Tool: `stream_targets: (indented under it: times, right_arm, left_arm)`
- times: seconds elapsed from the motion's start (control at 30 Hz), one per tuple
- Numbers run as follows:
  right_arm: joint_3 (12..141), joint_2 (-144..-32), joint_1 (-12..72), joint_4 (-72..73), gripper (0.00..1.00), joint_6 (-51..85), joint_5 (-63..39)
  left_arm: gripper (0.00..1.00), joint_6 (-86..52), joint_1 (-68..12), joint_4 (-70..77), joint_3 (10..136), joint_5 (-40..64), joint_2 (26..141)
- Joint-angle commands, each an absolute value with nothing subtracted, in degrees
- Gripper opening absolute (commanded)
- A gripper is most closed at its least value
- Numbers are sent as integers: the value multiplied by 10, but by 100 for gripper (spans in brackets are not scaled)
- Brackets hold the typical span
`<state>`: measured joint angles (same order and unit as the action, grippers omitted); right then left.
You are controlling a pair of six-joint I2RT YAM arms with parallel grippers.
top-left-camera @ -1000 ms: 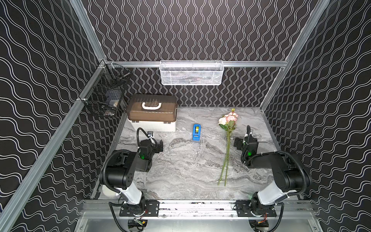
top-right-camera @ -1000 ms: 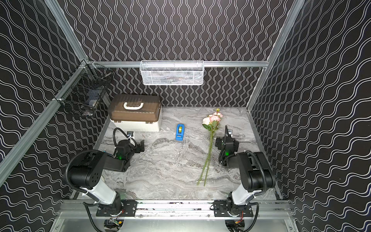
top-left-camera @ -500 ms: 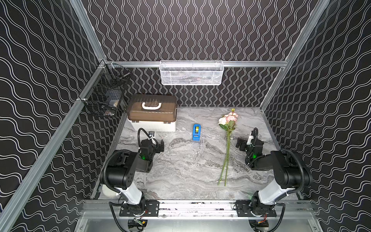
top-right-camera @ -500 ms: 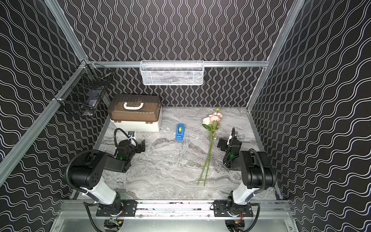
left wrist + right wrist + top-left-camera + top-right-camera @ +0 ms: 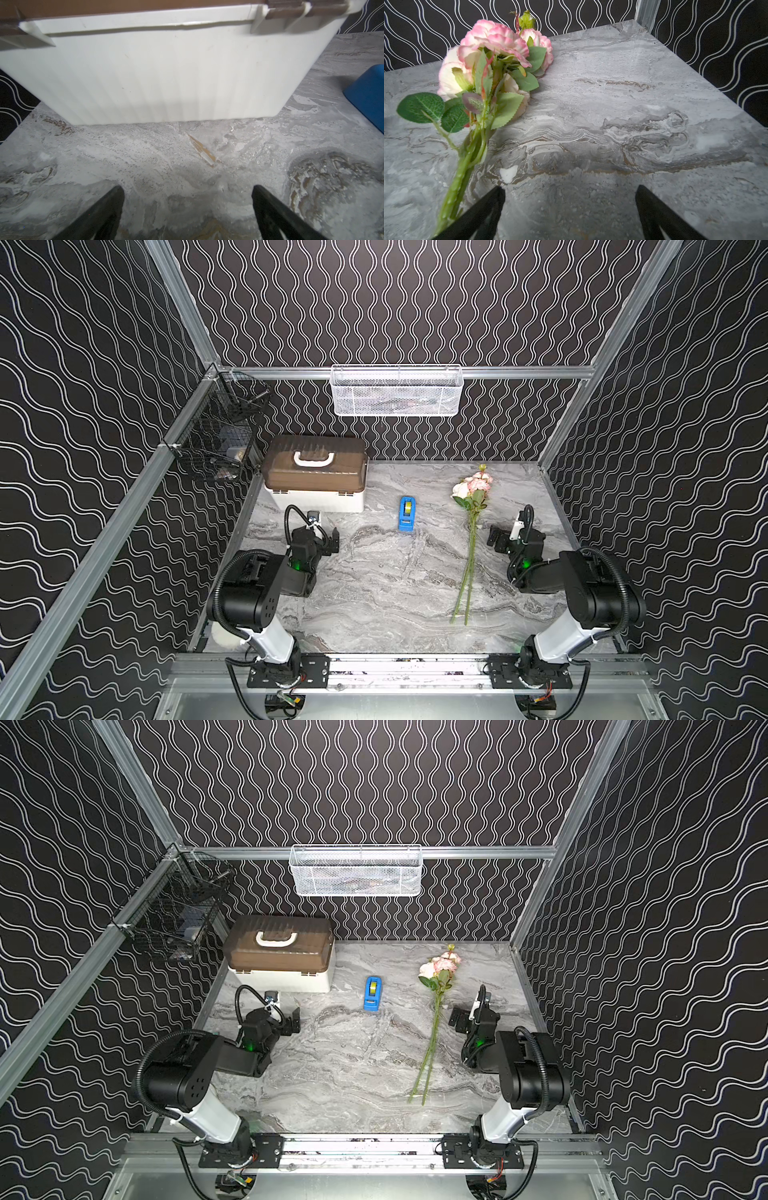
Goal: Wrap bouquets with tape
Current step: Reset both arms
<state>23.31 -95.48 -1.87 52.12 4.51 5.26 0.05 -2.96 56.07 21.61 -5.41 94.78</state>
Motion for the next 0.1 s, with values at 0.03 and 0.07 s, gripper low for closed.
stream_targets:
  times: [0.03, 0.07]
  right_arm:
    - [232, -957, -18, 551, 99, 48, 50]
    - [231, -954, -18, 547, 99, 47, 52]
  left_arm:
    - [99, 8, -30, 582, 214, -57, 946]
    - [99, 8, -30, 582, 215, -57, 946]
